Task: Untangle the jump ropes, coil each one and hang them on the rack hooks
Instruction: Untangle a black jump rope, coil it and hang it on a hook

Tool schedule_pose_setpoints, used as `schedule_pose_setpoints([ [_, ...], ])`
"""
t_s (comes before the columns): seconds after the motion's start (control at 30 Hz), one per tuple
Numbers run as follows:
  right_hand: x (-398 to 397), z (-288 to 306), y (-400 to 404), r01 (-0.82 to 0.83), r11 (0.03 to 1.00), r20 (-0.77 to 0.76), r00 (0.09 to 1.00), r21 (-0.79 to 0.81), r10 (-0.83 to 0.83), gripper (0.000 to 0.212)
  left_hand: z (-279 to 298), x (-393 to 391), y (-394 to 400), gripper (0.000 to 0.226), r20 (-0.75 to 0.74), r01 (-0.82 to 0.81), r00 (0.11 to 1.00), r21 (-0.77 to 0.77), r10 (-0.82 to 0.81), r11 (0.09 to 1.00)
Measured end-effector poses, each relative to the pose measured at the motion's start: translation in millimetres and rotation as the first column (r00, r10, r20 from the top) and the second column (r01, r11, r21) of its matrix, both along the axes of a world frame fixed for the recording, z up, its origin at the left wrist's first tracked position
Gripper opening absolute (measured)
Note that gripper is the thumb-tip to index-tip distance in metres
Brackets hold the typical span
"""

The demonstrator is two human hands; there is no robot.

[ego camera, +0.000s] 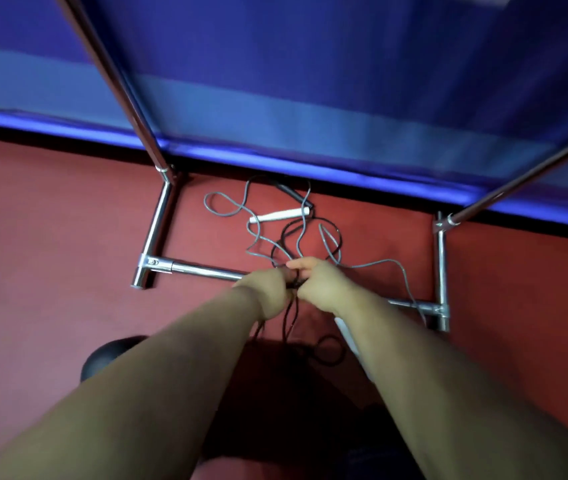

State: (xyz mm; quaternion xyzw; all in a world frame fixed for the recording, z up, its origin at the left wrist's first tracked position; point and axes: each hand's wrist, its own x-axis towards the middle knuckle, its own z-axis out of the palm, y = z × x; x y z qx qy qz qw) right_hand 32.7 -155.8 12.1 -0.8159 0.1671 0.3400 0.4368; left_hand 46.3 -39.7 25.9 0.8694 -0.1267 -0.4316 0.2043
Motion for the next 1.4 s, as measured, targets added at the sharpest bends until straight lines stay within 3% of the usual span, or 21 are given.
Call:
schedule_pose_setpoints([
  [0.1,-9,56,-3,-0.114,0.99,0.141,0.982,-0.087,0.126,0.03,73,-3,-7,0.036,0.148,0.041,0.988,-0.023,-0.037,0.999],
  [0.17,-16,97,-4,-0.143,0.981,0.227,0.959,-0.128,0.169,0.014,122,-10,0,0.028,0.228,0.013,0.974,-0.088,0.007,0.996],
  [0.27,-39,166,-3,-0.163,0.965,0.381,0.895,-0.204,0.231,0.008,182,-32,22,0.019,0.252,-0.062,0.96,-0.233,0.122,0.97],
  [0.4,-84,245,-6,-0.087,0.918,0.465,0.841,-0.388,0.276,0.015,232,-75,45,0.02,0.347,-0.036,0.928,-0.29,0.14,0.956],
  [0.5,-116,281,-14,0.115,0.9,0.601,0.779,-0.421,0.182,0.017,262,-107,54,0.016,0.461,-0.123,0.834,-0.377,0.301,0.918],
  [0.57,-135,295,-19,0.247,0.886,0.654,0.752,-0.392,0.08,0.018,279,-126,59,0.011,0.462,-0.241,0.738,-0.5,0.491,0.832],
  [0.67,-149,308,-18,0.318,0.88,0.685,0.728,-0.353,0.012,0.016,298,-148,60,0.019,0.339,-0.349,0.606,-0.699,0.719,0.624],
  [0.73,-148,310,-15,0.346,0.892,0.719,0.694,-0.29,-0.036,0.013,303,-151,55,0.021,0.248,-0.37,0.553,-0.782,0.795,0.502],
  [0.8,-138,307,-12,0.394,0.902,0.727,0.67,-0.177,-0.149,0.011,305,-141,50,0.018,0.215,-0.352,0.548,-0.818,0.809,0.455],
  [0.83,-132,304,-12,0.428,0.899,0.72,0.653,-0.095,-0.235,0.009,305,-133,50,0.017,0.239,-0.329,0.569,-0.811,0.787,0.485],
  [0.9,-122,299,-13,0.496,0.865,0.689,0.601,0.078,-0.406,0.016,299,-117,53,0.014,0.338,-0.283,0.657,-0.718,0.674,0.636],
  [0.97,-113,295,-14,0.53,0.819,0.681,0.518,0.221,-0.518,0.024,289,-104,58,0.014,0.395,-0.205,0.795,-0.538,0.46,0.817],
  [1.03,-105,296,-13,0.511,0.782,0.661,0.452,0.358,-0.599,0.025,280,-97,59,0.025,0.423,-0.114,0.857,-0.401,0.294,0.909],
  [1.1,-98,303,-10,0.496,0.678,0.569,0.377,0.542,-0.731,0.025,275,-91,60,0.028,0.459,-0.118,0.849,-0.319,0.262,0.94],
  [1.2,-88,313,-17,0.492,0.279,0.173,0.251,0.824,-0.953,0.027,265,-83,66,0.018,0.4,-0.21,0.876,-0.187,0.269,0.96],
  [1.27,-85,318,-23,0.493,0.115,0.004,0.221,0.862,-0.975,0.025,259,-80,69,0.022,0.288,-0.308,0.888,-0.206,0.358,0.929],
  [1.33,-83,319,-25,0.503,0.13,-0.001,0.251,0.855,-0.968,0.022,256,-77,68,0.026,0.231,-0.39,0.859,-0.284,0.457,0.876],
  [1.4,-82,317,-22,0.511,0.237,0.089,0.298,0.826,-0.951,0.021,256,-75,65,0.027,0.233,-0.465,0.802,-0.332,0.549,0.821],
])
